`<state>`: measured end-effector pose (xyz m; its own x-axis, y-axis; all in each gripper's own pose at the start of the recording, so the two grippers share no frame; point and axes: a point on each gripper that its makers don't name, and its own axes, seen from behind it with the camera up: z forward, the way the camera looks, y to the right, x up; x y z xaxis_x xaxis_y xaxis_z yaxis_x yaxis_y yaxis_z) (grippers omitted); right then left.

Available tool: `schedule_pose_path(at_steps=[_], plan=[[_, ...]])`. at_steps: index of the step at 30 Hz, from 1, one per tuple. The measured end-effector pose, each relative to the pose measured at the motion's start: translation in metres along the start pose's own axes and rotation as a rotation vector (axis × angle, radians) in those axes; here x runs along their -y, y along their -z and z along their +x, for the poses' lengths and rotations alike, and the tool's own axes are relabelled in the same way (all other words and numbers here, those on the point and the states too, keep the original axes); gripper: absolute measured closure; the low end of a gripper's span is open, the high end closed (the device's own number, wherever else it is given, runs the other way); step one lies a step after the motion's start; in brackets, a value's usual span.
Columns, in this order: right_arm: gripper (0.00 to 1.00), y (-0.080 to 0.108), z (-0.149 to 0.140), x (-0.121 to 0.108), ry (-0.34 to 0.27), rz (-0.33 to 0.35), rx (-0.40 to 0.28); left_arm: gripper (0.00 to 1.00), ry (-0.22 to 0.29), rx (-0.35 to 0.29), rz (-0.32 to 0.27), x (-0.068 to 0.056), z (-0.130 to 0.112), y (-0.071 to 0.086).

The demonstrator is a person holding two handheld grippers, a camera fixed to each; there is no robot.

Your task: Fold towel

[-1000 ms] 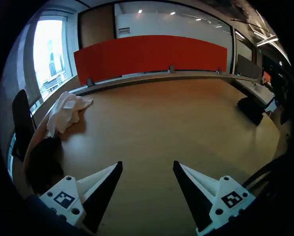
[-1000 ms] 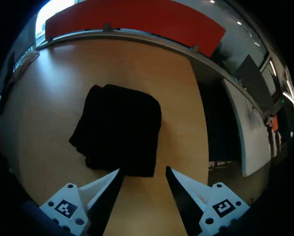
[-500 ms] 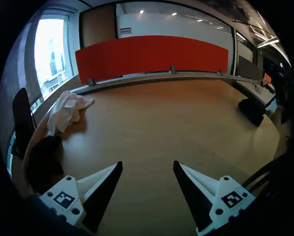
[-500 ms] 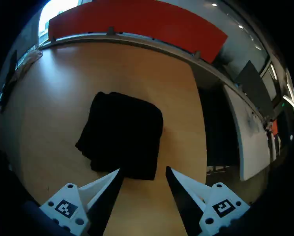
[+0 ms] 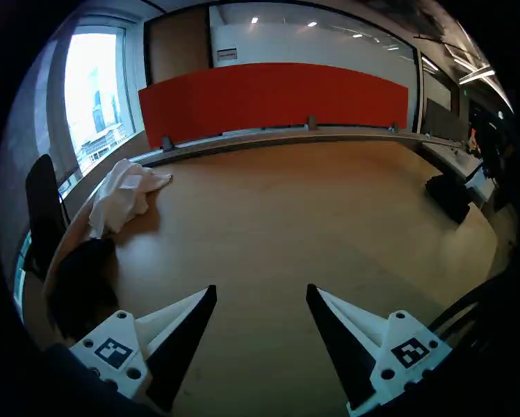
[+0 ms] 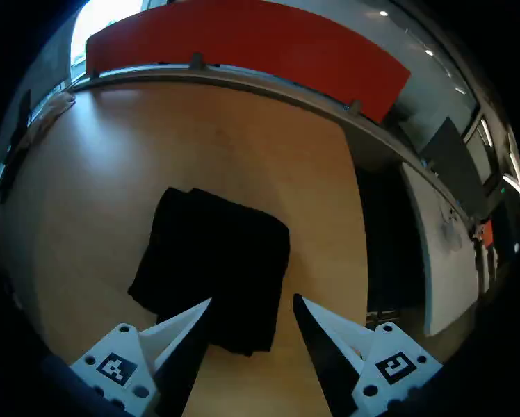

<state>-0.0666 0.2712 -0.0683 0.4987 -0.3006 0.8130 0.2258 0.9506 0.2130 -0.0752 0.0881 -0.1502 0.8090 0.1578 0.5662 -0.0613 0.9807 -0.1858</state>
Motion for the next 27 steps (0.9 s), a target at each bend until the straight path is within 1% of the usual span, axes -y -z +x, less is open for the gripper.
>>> schedule_pose_path(at_steps=[10, 14, 16, 20, 24, 26, 27], plan=[[0.2, -0.023, 0.033, -0.009, 0.009, 0.009, -0.018, 0.04, 0.011, 0.011, 0.028, 0.004, -0.003, 0.0], [0.23, -0.031, 0.041, -0.01, 0.013, 0.015, -0.019, 0.04, 0.013, 0.017, 0.037, 0.005, -0.004, 0.0], [0.25, -0.034, 0.042, -0.01, 0.013, 0.018, -0.017, 0.04, 0.014, 0.019, 0.041, 0.005, -0.005, 0.001], [0.32, -0.039, 0.042, -0.009, 0.006, 0.029, -0.013, 0.04, 0.017, 0.021, 0.047, 0.005, -0.005, 0.001], [0.42, -0.044, 0.04, -0.009, -0.003, 0.038, -0.008, 0.04, 0.017, 0.024, 0.052, 0.004, -0.006, 0.001], [0.45, -0.046, 0.039, -0.009, -0.006, 0.041, -0.006, 0.04, 0.017, 0.026, 0.052, 0.004, -0.007, 0.002], [0.45, -0.047, 0.038, -0.009, -0.007, 0.043, -0.005, 0.04, 0.017, 0.026, 0.053, 0.003, -0.007, 0.002]])
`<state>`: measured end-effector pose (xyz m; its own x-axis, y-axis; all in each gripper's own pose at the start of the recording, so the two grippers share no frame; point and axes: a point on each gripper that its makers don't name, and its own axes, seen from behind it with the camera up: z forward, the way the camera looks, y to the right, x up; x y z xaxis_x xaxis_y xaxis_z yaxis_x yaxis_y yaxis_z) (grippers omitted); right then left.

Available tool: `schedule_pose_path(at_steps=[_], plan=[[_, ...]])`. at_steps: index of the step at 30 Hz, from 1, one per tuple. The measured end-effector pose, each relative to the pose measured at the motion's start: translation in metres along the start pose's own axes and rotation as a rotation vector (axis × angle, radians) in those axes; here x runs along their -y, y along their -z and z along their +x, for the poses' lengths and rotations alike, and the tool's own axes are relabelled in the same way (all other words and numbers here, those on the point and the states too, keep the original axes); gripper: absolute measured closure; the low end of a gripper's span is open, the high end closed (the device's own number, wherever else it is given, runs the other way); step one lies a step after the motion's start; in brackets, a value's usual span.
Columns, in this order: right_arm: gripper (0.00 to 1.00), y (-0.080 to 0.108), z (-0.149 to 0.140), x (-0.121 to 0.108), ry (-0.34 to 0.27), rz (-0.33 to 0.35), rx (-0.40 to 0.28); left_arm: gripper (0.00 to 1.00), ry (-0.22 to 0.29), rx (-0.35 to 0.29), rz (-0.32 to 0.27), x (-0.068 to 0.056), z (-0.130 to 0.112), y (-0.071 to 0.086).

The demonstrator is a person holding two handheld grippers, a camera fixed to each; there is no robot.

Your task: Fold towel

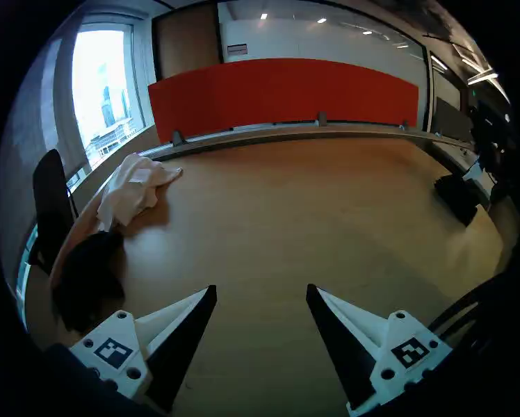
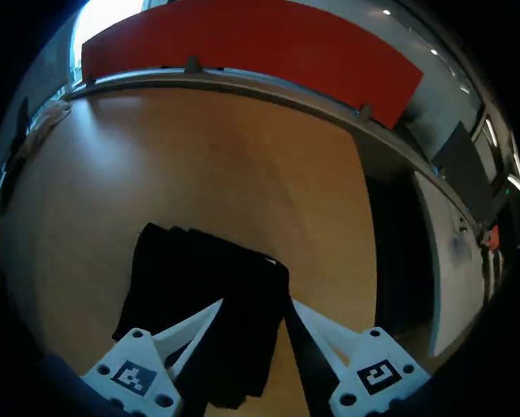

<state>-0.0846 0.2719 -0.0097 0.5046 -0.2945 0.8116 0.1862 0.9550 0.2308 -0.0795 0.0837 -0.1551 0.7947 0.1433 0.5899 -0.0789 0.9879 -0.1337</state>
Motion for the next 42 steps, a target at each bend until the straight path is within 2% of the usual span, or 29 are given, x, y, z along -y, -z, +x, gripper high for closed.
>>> schedule_pose_path(at_steps=[5, 7, 11, 17, 33, 42], plan=[[0.45, -0.004, -0.003, 0.001, 0.004, 0.009, 0.01, 0.04, -0.001, 0.004, 0.002, -0.001, -0.001, 0.0], [0.51, -0.006, -0.004, 0.0, 0.007, 0.011, 0.014, 0.04, -0.002, 0.005, 0.003, -0.001, -0.001, 0.001], [0.68, -0.008, -0.005, 0.001, 0.009, 0.012, 0.016, 0.04, -0.001, 0.007, 0.006, -0.001, -0.002, 0.001], [0.83, -0.009, -0.002, -0.001, 0.014, 0.01, 0.009, 0.04, -0.002, 0.01, 0.008, -0.001, -0.002, 0.001], [0.84, -0.006, 0.017, 0.001, 0.063, 0.004, -0.054, 0.04, -0.006, 0.005, 0.001, -0.005, 0.003, -0.002], [0.82, -0.007, 0.021, 0.0, 0.058, -0.001, -0.06, 0.04, -0.006, 0.005, 0.003, -0.004, 0.002, -0.002]])
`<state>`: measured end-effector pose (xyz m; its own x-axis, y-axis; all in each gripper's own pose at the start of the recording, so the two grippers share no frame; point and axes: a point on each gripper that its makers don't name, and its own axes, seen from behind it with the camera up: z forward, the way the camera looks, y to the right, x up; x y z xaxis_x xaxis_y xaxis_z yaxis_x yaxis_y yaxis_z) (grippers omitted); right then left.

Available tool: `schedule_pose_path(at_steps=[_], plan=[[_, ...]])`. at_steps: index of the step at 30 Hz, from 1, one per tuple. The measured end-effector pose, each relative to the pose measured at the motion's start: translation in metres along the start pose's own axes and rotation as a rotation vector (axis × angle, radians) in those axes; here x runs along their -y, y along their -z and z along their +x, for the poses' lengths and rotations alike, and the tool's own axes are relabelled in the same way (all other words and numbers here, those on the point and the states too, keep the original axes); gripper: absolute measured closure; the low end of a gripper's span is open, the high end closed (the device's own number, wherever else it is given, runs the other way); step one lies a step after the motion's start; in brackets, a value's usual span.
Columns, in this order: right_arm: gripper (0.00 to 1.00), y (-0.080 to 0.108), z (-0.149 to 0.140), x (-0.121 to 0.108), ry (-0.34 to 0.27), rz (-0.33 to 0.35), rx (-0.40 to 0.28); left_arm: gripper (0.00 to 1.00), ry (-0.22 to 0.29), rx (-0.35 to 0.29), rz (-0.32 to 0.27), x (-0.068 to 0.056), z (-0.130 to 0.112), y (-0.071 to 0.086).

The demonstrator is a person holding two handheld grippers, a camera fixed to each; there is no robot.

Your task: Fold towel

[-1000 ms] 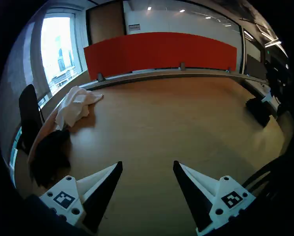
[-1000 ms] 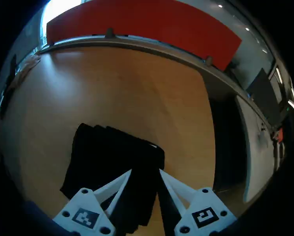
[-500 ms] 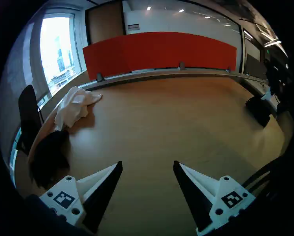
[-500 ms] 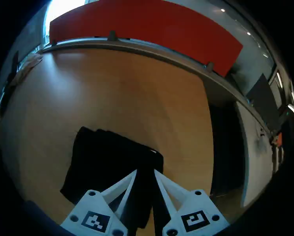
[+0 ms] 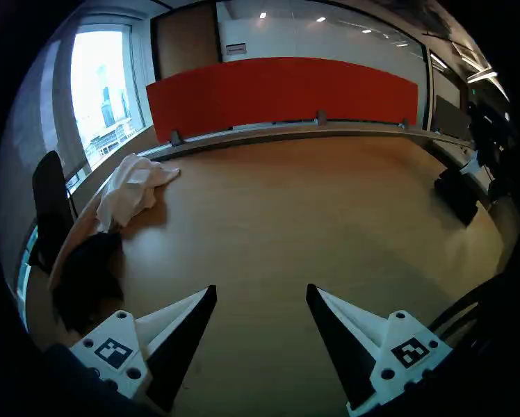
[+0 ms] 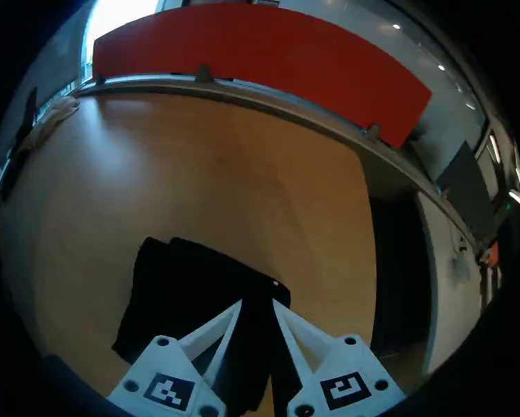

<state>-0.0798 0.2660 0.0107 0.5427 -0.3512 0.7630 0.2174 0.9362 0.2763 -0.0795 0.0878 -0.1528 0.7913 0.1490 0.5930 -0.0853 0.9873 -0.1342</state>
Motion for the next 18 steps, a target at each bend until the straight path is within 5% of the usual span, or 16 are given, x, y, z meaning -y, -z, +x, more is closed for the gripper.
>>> schedule_pose_path(at_steps=[3, 7, 9, 13, 18], plan=[[0.73, -0.0003, -0.0016, -0.0027, 0.001, -0.012, 0.008, 0.04, 0.0, -0.001, 0.001, 0.0006, -0.0002, 0.0006], [0.27, 0.0014, -0.0015, -0.0031, 0.006, -0.021, 0.005, 0.04, 0.002, -0.002, 0.002, 0.001, 0.0, 0.0005], [0.15, 0.0027, -0.0013, -0.0024, 0.007, -0.023, 0.001, 0.04, 0.003, -0.002, 0.002, 0.0011, 0.0001, 0.0002], [0.0, 0.0052, -0.0002, -0.0005, 0.0, -0.031, -0.008, 0.04, 0.003, -0.005, 0.0, 0.0012, 0.0013, 0.0001], [0.0, 0.0084, 0.0003, 0.0037, -0.012, -0.029, -0.015, 0.04, 0.003, -0.009, -0.003, 0.0013, 0.0026, 0.001]])
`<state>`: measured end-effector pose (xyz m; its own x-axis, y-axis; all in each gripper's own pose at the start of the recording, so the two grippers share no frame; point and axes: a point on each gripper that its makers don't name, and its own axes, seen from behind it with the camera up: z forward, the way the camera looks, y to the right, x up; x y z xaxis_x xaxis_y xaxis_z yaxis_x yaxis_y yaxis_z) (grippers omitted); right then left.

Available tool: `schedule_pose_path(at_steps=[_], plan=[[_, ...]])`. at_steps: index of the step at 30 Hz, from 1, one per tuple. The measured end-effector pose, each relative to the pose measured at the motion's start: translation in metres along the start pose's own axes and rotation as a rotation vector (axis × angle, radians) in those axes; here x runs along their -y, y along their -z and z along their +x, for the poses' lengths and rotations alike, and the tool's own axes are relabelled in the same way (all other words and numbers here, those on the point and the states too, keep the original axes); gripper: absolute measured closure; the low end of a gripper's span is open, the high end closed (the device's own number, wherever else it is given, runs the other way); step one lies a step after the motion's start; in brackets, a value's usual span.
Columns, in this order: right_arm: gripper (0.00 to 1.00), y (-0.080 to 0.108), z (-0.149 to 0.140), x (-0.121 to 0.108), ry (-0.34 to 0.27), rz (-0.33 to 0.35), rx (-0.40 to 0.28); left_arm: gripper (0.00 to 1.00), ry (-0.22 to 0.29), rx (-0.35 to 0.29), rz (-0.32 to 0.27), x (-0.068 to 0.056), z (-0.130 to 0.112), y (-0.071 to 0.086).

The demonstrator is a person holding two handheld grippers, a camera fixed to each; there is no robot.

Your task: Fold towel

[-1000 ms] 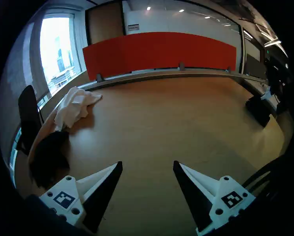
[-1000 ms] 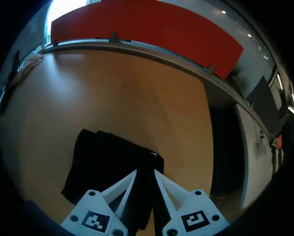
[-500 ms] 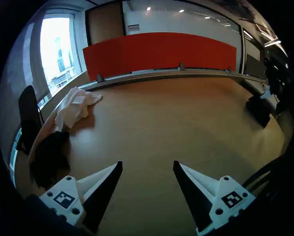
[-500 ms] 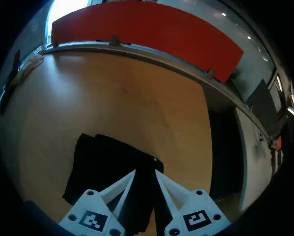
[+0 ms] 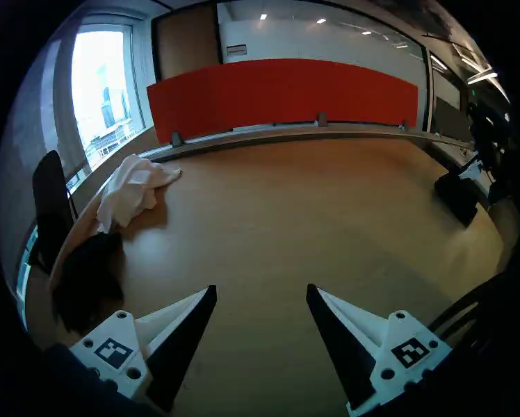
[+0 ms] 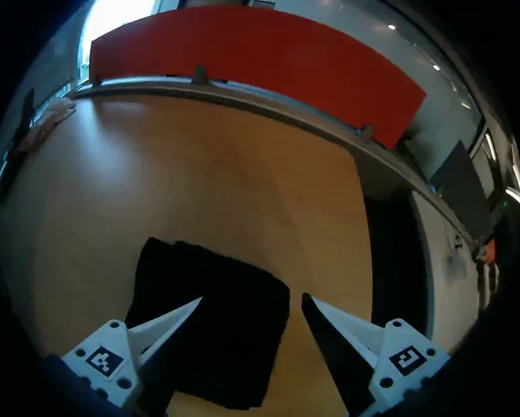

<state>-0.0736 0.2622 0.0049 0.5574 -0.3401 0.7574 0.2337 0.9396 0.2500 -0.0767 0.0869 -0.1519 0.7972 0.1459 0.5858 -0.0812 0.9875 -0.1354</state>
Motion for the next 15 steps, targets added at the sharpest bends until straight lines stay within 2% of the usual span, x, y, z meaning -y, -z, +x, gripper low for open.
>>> schedule_pose_path(at_steps=[8, 15], plan=[[0.0, 0.009, 0.002, 0.004, -0.017, -0.009, -0.013, 0.04, 0.004, -0.009, -0.003, 0.002, 0.001, 0.001], [0.0, 0.018, 0.009, 0.01, -0.085, -0.012, -0.061, 0.04, 0.025, -0.016, -0.004, 0.003, 0.001, 0.002]])
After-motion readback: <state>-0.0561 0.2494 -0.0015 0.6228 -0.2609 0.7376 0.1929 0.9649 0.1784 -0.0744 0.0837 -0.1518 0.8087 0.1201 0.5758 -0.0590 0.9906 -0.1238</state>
